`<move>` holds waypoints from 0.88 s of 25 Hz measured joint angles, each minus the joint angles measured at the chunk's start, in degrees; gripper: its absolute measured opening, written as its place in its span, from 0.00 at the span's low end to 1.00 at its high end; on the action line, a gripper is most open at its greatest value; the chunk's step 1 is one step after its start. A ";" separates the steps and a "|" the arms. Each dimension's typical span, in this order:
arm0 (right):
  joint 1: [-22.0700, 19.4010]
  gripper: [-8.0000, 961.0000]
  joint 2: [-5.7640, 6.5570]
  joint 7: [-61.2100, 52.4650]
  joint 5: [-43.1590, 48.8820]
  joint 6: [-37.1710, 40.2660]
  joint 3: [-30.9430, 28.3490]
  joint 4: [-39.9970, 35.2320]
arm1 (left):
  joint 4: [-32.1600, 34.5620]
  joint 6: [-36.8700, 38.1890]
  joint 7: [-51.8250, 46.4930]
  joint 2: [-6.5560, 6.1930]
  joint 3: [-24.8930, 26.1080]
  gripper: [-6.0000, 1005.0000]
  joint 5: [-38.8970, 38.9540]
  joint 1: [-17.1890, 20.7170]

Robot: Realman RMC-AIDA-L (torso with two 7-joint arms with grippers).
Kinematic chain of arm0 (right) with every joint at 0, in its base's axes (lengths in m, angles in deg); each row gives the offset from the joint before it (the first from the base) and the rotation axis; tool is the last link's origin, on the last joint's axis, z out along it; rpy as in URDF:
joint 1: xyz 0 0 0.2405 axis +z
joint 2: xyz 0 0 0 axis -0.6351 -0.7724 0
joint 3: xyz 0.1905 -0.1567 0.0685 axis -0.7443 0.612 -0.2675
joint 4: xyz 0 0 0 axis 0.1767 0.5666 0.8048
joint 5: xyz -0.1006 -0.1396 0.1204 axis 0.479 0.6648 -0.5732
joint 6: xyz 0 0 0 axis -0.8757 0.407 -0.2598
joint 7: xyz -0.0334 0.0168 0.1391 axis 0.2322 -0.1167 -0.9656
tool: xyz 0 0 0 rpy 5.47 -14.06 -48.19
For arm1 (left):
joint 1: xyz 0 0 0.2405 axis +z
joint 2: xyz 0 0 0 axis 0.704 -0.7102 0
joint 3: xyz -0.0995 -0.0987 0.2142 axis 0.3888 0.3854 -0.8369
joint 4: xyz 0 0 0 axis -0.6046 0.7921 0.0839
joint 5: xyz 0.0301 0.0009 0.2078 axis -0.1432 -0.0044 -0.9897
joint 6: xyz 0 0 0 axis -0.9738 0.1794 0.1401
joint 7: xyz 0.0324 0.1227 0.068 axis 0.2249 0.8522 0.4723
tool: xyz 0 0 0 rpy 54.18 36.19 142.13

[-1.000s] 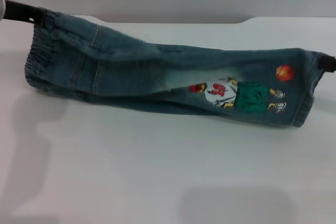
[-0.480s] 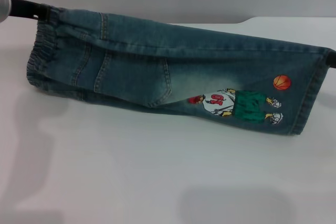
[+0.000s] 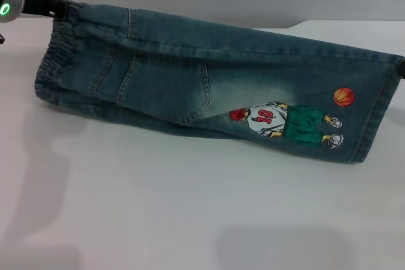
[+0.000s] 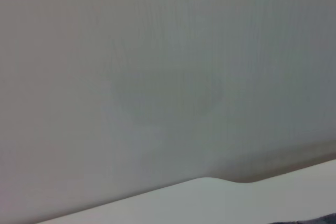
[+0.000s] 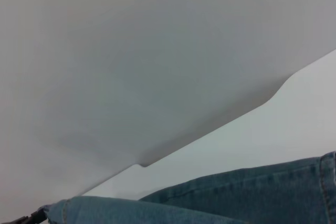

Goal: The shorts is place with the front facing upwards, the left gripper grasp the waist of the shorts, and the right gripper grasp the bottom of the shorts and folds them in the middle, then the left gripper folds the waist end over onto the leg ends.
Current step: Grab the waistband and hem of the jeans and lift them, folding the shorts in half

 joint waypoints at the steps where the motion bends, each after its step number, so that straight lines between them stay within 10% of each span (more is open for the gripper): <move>1: 0.06 0.12 0.10 0.11 -0.03 0.16 -0.07 0.29 | 0.24 0.17 0.00 -0.01 0.02 0.04 0.00 -0.11; 14: 0.63 0.14 0.30 3.80 -0.53 6.21 -3.18 0.84 | 3.33 7.51 -1.20 0.26 -0.38 0.04 0.34 -0.05; 22: 1.47 0.29 0.99 4.29 0.05 6.78 -2.93 1.00 | 4.47 9.56 -1.23 0.27 -0.40 0.27 0.60 -0.33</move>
